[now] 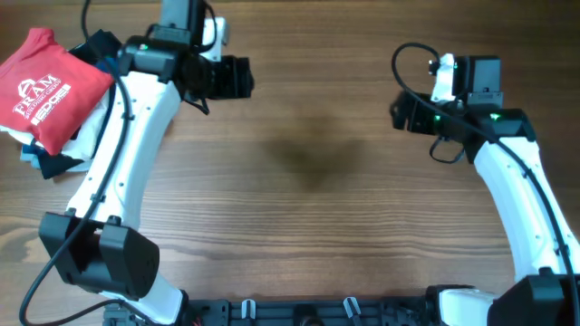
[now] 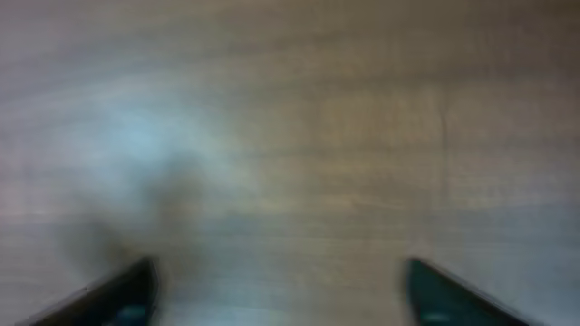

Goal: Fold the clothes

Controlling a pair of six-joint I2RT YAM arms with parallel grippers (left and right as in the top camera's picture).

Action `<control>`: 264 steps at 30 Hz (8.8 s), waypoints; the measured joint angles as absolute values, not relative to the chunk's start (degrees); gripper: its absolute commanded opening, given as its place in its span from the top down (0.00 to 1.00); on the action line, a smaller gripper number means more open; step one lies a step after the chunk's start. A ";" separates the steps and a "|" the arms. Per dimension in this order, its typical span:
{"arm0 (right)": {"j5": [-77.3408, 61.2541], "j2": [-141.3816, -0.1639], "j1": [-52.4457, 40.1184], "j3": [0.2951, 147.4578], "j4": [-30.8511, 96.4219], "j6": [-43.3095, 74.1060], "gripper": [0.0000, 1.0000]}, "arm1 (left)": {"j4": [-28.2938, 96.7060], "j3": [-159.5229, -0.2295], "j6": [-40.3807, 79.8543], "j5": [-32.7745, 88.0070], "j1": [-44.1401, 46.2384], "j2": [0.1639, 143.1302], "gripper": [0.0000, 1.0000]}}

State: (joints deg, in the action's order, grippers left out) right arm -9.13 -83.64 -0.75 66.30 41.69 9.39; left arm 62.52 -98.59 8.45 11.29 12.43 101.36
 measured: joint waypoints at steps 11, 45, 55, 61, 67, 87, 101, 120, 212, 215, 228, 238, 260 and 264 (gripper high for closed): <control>-9.45 -83.68 -0.43 66.32 50.13 7.77 0.96 | 75.40 -98.56 8.19 7.20 13.72 101.36 0.96; -10.66 -27.53 -0.45 50.17 55.48 7.64 0.00 | 50.37 -53.19 12.60 1.32 13.72 39.62 0.00; -10.46 -27.46 -0.45 50.15 59.20 7.62 0.00 | 51.48 -53.10 12.73 1.28 13.72 36.73 0.00; -10.46 -27.46 -0.45 50.15 59.20 7.62 0.00 | 53.76 -53.01 12.73 1.28 13.72 36.75 0.00; -10.48 -27.46 -0.45 50.15 59.20 7.62 0.00 | 53.95 -52.97 12.73 1.28 13.72 36.75 0.00; -8.14 -17.72 -4.10 32.56 27.16 -1.04 0.00 | 53.98 -52.84 12.73 1.28 13.72 36.73 0.00; -9.41 -1.04 -4.36 11.20 3.46 -2.98 0.00 | 54.00 -52.82 12.73 1.28 13.72 36.73 0.00; -8.95 -0.73 -4.38 0.36 -0.25 -3.31 0.00 | 54.00 -52.80 12.73 1.28 13.72 36.75 0.00; -8.95 -0.69 -4.38 0.36 -0.40 -2.85 0.00 | 4.03 -0.69 3.25 2.50 1.15 0.80 0.00; -8.93 -0.69 -4.36 0.36 -0.40 -2.87 0.00 | 4.03 -0.69 3.20 2.52 1.15 0.78 0.00; -8.95 -0.69 -4.36 0.36 -0.40 -2.87 0.00 | 4.03 -0.69 3.03 2.72 1.15 0.78 0.00; -8.93 -0.69 -4.38 0.36 -0.40 -2.87 0.00 | 4.03 -0.69 3.03 2.87 1.15 0.78 0.00; -8.93 -0.69 -4.36 0.36 -0.40 -2.87 0.00 | 4.03 -0.69 3.03 2.87 1.15 0.78 0.00; -8.95 -0.69 -4.38 0.36 -0.40 -2.87 0.00 | 4.03 -0.69 3.03 2.87 1.15 0.78 0.00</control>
